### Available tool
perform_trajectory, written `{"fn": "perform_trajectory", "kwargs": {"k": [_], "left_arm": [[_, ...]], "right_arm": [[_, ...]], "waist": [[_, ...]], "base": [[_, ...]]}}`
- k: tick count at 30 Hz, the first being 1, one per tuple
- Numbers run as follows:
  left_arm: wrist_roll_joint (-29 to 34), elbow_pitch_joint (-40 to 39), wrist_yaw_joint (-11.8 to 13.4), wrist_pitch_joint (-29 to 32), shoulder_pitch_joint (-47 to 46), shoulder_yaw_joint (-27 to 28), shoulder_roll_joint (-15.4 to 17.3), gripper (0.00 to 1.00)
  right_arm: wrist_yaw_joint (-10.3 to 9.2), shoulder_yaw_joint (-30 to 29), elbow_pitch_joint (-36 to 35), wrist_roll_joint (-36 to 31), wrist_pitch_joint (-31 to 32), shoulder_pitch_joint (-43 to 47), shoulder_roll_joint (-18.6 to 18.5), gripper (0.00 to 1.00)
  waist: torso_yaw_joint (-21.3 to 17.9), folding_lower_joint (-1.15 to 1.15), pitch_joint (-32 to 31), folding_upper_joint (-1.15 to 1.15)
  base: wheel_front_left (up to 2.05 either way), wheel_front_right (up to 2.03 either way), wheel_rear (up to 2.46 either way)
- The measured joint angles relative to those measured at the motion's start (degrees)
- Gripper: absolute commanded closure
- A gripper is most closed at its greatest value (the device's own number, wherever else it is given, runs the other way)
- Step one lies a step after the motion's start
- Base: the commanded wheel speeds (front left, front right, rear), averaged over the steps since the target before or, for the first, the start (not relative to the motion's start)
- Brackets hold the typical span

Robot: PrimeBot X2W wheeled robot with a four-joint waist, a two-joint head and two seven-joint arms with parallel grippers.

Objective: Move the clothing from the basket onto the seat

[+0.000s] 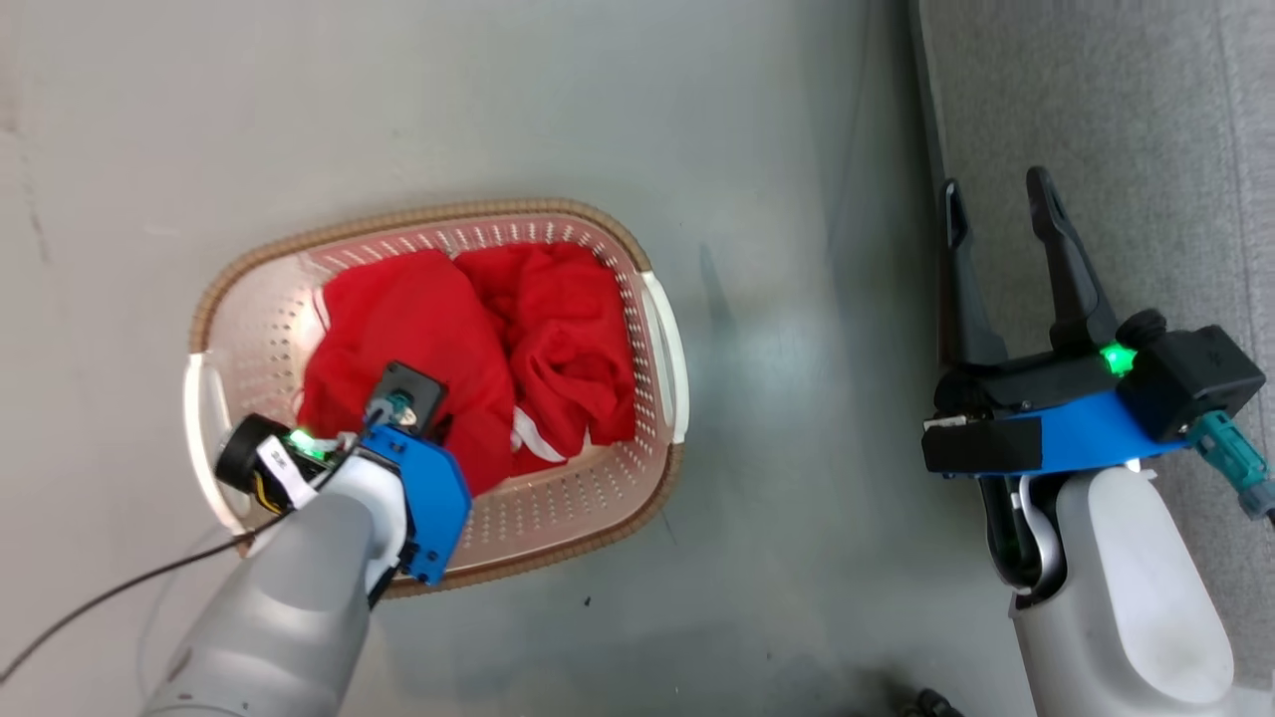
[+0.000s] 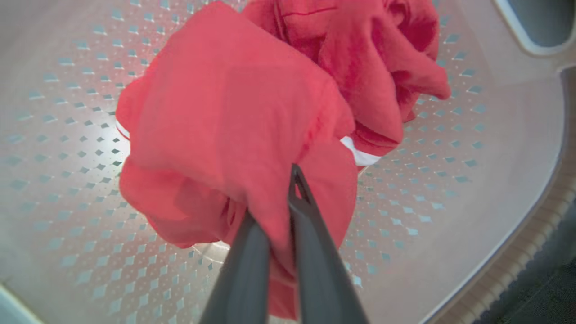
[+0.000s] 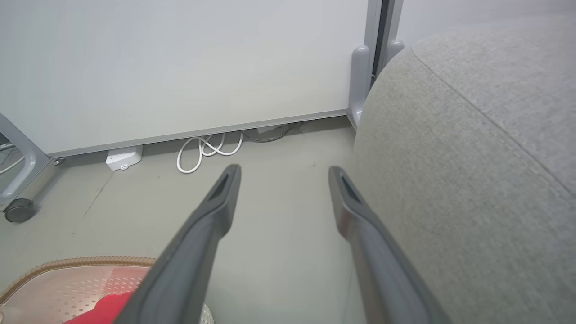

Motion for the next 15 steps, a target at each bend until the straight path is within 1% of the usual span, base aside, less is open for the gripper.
{"fn": "perform_trajectory", "kwargs": {"k": [6,15], "left_arm": [[-1.69,-1.32,-0.27,-3.86,2.38,-1.26,-1.25,1.0],[-7.65,-6.49,-0.29,-7.17,7.31,-5.43,-2.31,1.0]], "right_arm": [[0.0,-0.49,1.07,-0.79,0.0,1.98,0.01,0.0],[0.0,-1.05,2.97,-1.36,0.0,6.03,0.01,0.0]], "waist": [[1.36,0.0,-4.52,0.0],[3.95,0.0,-12.35,0.0]], "base": [[0.0,0.0,0.0],[0.0,0.0,0.0]]}}
